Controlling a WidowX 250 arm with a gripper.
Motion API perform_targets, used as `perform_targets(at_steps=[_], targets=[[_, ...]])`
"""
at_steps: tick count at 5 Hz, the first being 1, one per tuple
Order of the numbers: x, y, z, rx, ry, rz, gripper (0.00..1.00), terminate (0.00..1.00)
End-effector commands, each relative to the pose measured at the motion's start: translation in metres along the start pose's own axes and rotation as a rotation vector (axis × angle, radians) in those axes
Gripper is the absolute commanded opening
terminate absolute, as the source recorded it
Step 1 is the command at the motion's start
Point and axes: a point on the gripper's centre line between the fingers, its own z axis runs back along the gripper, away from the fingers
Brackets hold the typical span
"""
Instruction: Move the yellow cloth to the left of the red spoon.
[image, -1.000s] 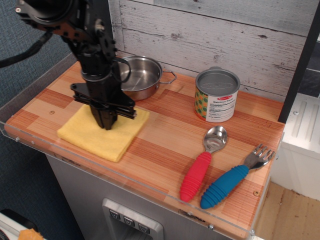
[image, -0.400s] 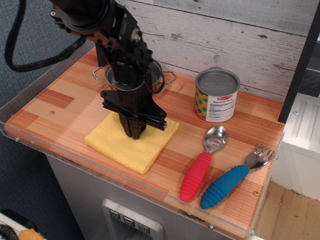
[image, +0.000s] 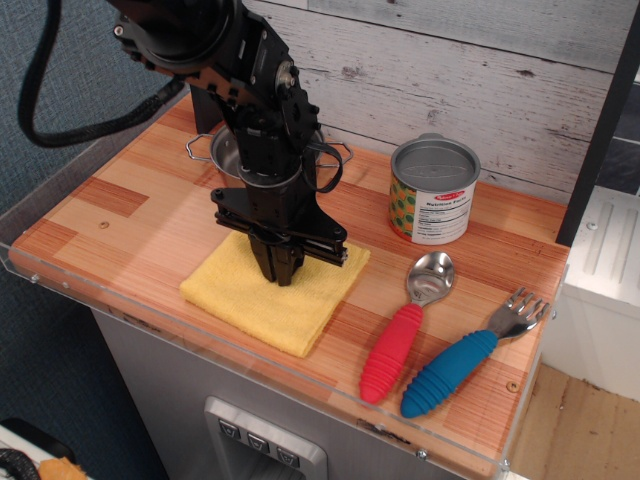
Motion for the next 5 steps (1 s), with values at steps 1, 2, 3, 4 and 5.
perform_targets(at_steps=[1,2,3,4,5], targets=[[0.003,-0.015,0.009,-0.012,-0.034,0.013,0.00,0.00],[0.002,-0.013,0.013,0.002,-0.038,0.028,0.00,0.00],[0.001,-0.007,0.018,-0.004,-0.047,0.036,1.00,0.00],[0.006,-0.004,0.029,-0.011,-0.042,0.051,1.00,0.00],[0.009,-0.002,0.035,-0.009,-0.066,0.047,1.00,0.00]])
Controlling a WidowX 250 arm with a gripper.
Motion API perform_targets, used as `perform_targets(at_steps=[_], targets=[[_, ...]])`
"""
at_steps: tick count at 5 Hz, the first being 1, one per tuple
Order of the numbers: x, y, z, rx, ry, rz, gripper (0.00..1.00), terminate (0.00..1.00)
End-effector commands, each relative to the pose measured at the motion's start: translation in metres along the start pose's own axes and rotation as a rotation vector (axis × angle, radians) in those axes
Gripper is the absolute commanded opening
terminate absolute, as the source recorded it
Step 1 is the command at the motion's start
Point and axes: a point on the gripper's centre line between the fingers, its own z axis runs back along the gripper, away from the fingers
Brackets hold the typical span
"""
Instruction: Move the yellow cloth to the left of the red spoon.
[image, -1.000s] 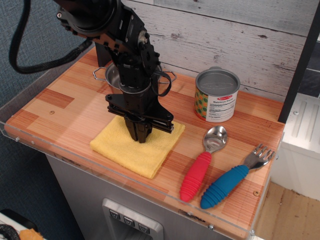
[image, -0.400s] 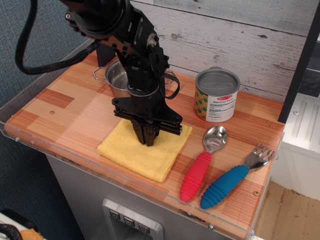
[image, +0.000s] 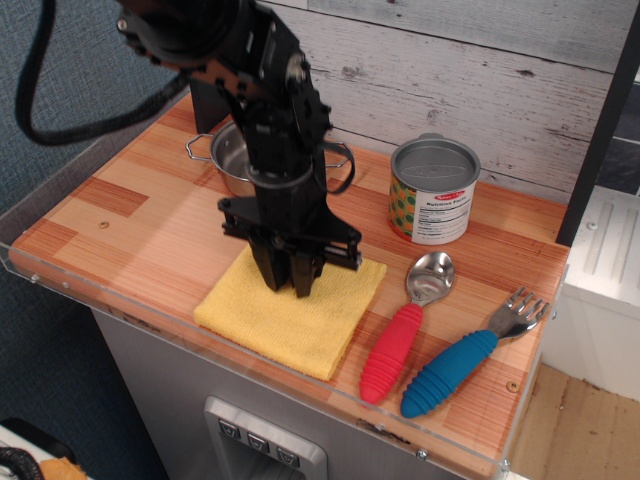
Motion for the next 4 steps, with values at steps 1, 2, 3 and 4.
perform_targets(at_steps=[1,2,3,4], targets=[[0.015,0.006,0.034,0.007,-0.106,0.013,1.00,0.00],[0.020,0.007,0.049,-0.003,-0.127,0.018,1.00,0.00],[0.021,0.014,0.060,0.004,-0.123,0.058,1.00,0.00],[0.026,0.012,0.067,0.023,-0.118,0.058,1.00,0.00]])
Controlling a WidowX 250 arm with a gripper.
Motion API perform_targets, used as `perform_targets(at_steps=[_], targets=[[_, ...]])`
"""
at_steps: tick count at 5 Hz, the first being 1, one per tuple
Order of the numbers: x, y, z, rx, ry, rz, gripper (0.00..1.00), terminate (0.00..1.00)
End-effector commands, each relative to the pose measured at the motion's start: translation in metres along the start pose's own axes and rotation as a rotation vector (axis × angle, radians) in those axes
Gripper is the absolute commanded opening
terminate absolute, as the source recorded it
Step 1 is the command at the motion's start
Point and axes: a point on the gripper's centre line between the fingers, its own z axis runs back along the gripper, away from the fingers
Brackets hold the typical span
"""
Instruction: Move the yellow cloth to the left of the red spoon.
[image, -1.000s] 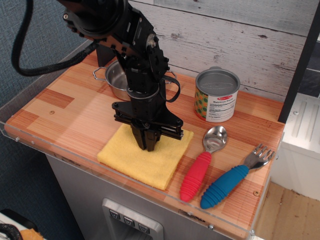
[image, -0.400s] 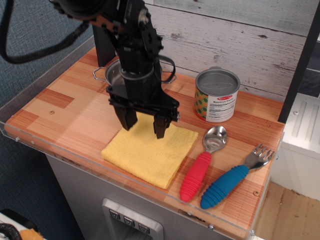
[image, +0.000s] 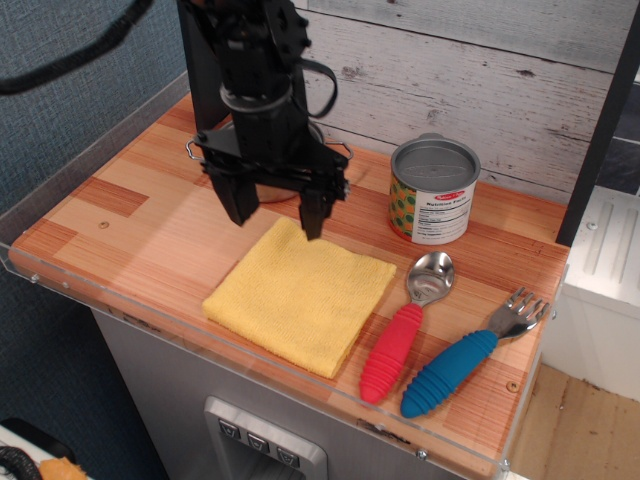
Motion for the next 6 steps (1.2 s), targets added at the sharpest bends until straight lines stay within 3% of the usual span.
perform_targets(at_steps=[1,3,5,6], targets=[[0.023,-0.001,0.029,-0.002,-0.068,0.011,1.00,0.00],[0.047,0.018,0.055,0.022,-0.109,0.067,1.00,0.00],[0.055,0.030,0.063,-0.010,-0.125,0.092,1.00,0.00],[0.055,0.030,0.063,-0.010,-0.125,0.092,1.00,1.00]])
